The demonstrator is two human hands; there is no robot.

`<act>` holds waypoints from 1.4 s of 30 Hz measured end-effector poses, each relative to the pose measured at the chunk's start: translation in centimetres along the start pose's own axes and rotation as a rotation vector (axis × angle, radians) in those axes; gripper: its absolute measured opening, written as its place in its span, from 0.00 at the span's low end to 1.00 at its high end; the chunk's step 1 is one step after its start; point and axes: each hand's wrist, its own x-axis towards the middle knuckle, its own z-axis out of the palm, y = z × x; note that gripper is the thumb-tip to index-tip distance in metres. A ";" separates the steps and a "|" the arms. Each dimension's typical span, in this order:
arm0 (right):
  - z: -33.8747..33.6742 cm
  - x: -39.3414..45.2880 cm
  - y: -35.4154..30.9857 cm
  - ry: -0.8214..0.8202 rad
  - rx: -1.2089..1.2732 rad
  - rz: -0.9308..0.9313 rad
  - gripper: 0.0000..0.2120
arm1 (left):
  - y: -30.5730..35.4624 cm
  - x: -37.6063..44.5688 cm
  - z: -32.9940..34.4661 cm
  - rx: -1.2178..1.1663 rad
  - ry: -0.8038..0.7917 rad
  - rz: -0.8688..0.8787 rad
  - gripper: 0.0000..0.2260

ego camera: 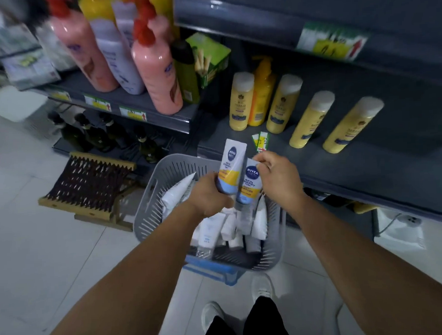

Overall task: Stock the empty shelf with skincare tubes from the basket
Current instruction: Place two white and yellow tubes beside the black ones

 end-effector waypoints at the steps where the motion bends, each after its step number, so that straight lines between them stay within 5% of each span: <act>1: -1.3 -0.2 -0.9 0.033 0.002 -0.026 0.12 | 1.4 -0.6 -0.2 -0.011 0.008 0.049 0.26; 6: -8.8 -1.1 -4.7 0.239 -0.026 -0.144 0.12 | 9.0 -3.7 -0.9 -0.096 -0.043 0.347 0.32; 11: -17.1 -2.3 -8.0 0.450 -0.045 -0.201 0.12 | 17.2 -6.8 -0.6 -0.068 -0.071 0.565 0.23; 17: -26.3 -3.0 -8.4 0.675 -0.012 -0.205 0.11 | 25.9 -8.7 1.7 -0.041 -0.028 0.735 0.24; 27: -38.8 -1.0 -2.5 0.859 -0.054 -0.129 0.11 | 36.8 -5.4 9.4 0.017 0.010 0.791 0.28; 42: -46.8 6.2 8.9 0.734 -0.008 -0.089 0.11 | 44.2 4.6 21.4 0.136 0.080 0.706 0.27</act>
